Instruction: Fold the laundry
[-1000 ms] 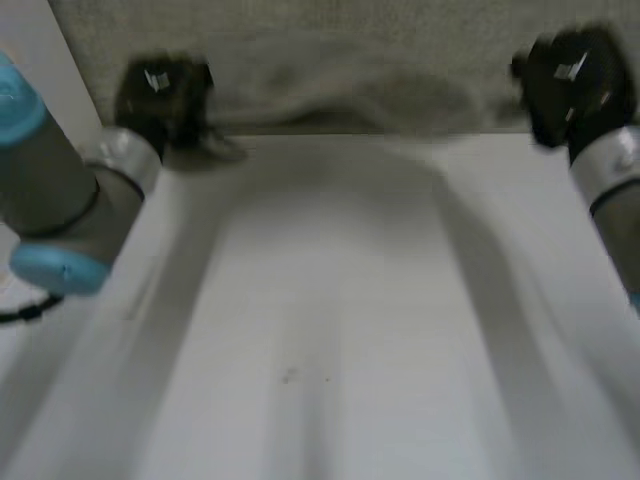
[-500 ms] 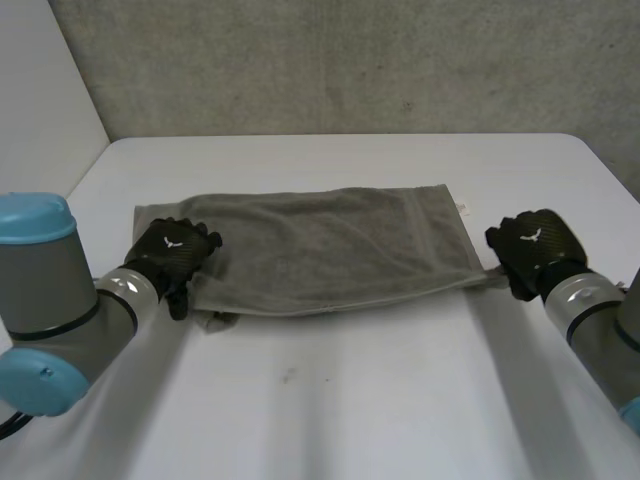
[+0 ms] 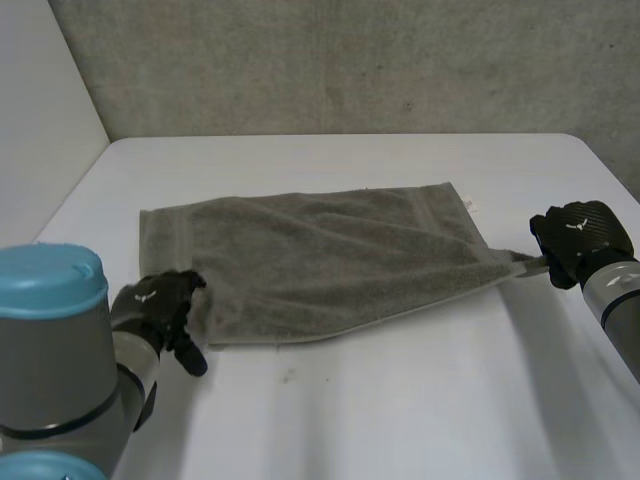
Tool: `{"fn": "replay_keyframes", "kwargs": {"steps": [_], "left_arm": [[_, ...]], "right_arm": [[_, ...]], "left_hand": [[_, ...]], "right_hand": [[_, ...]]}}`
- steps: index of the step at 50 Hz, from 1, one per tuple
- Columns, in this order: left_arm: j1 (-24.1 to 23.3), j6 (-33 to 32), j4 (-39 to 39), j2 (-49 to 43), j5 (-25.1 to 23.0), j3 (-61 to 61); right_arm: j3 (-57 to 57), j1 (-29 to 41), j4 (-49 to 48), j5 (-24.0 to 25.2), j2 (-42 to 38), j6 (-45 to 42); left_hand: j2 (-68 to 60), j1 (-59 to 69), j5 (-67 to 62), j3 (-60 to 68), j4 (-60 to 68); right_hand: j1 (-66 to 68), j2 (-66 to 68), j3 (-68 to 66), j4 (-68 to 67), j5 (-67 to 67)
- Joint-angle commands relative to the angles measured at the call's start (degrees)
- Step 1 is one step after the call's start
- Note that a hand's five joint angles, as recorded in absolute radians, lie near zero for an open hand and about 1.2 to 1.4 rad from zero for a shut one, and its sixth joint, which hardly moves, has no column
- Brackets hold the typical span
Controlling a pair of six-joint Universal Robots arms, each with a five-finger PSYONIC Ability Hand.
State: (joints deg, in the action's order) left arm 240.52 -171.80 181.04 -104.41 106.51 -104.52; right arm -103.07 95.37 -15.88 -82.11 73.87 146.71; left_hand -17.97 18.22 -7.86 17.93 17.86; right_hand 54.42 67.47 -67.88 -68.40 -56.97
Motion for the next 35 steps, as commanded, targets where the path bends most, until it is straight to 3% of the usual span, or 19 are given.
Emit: {"fn": "replay_keyframes", "kwargs": {"steps": [1,10,19,27,35], "left_arm": [[-0.49,1.47,0.63,-0.88,-0.08,-1.75],[-0.49,1.47,2.83,-4.84,-0.25,-0.07],[-0.58,1.04,10.72,-7.91,-0.86,1.50],[-0.66,0.86,11.97,-10.63,-5.34,3.96],[-0.66,0.77,11.79,-12.66,-5.61,4.67]], "right_arm": [[-0.03,0.08,0.14,0.19,-0.39,0.59],[-0.47,0.43,0.06,0.37,-0.92,0.59],[-0.64,0.61,0.14,0.54,-1.71,0.33],[-0.65,0.61,0.14,0.54,-2.59,-0.11],[-0.65,0.52,-0.03,0.54,-3.30,-0.28]], "left_hand": [[-5.70,5.45,-5.81,5.74,5.81],[-14.61,14.36,-14.72,14.66,14.72],[-28.05,27.80,-28.16,28.09,28.16],[-29.92,29.67,-30.03,29.96,30.03],[-29.92,29.67,-30.03,29.96,30.03]], "right_hand": [[25.58,12.53,-12.12,-11.60,-13.03],[25.58,12.53,-12.12,-11.60,-13.03],[25.58,12.53,-12.12,-11.60,-13.03],[25.58,12.53,-12.12,-11.60,-13.03],[25.58,12.53,-12.12,-11.60,-13.03]]}}
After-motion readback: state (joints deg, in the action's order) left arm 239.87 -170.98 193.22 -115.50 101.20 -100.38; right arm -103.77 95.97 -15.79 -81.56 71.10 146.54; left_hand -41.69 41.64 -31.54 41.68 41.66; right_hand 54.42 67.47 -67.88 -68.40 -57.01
